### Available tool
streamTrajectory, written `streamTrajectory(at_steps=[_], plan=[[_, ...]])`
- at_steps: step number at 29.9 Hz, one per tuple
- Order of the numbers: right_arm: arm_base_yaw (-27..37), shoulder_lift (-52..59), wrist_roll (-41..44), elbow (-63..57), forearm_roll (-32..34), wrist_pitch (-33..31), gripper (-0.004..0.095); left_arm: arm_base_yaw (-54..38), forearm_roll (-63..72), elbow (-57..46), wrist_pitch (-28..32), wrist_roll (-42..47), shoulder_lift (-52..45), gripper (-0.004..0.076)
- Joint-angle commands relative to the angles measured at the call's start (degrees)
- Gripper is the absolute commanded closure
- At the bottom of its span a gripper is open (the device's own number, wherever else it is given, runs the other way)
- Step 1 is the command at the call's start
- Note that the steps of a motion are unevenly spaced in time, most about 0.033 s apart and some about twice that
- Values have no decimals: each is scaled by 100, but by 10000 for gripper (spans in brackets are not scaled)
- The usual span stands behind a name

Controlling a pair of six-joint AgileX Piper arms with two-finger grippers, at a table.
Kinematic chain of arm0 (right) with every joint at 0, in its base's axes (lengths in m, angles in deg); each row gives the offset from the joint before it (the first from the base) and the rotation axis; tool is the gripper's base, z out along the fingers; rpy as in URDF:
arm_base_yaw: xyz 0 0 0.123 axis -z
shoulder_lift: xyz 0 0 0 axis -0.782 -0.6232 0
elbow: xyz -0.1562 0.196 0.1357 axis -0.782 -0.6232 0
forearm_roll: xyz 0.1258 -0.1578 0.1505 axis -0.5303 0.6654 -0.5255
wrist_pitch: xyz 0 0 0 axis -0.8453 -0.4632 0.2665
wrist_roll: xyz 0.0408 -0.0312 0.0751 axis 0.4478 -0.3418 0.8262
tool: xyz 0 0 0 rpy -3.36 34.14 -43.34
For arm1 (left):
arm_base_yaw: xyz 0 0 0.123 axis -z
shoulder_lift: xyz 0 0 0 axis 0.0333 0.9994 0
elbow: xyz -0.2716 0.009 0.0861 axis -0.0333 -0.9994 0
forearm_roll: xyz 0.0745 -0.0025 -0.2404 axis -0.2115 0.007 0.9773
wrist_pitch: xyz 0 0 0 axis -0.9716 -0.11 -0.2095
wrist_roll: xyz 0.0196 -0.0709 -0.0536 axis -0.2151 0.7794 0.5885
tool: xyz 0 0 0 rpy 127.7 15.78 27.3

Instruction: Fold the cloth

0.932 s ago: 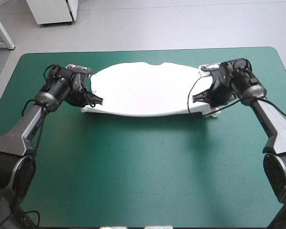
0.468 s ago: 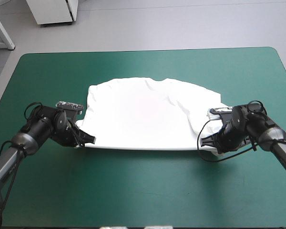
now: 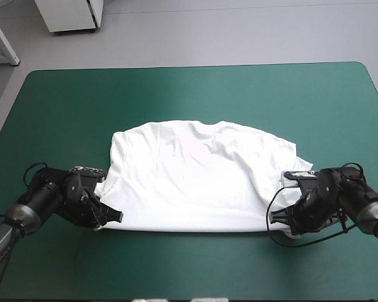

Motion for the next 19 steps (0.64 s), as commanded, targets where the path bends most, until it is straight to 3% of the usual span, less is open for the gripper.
streamTrajectory(at_steps=[1,4,8,11,15,19], plan=[[21,149,-73,110,-59,-84,878,28,-19,96,-178,1,-161,720],[21,149,-73,143,-76,-173,739,28,134,121,-193,1,-161,611],[21,149,-88,380,-209,-442,480,28,286,362,-468,-22,-161,335],[21,220,-106,761,-286,-541,365,28,307,711,-758,-172,-161,185],[21,487,90,1499,8,-663,348,28,192,1335,-997,-172,-161,195],[32,561,193,2122,696,-1213,349,28,63,1804,-1093,-185,-161,243]])
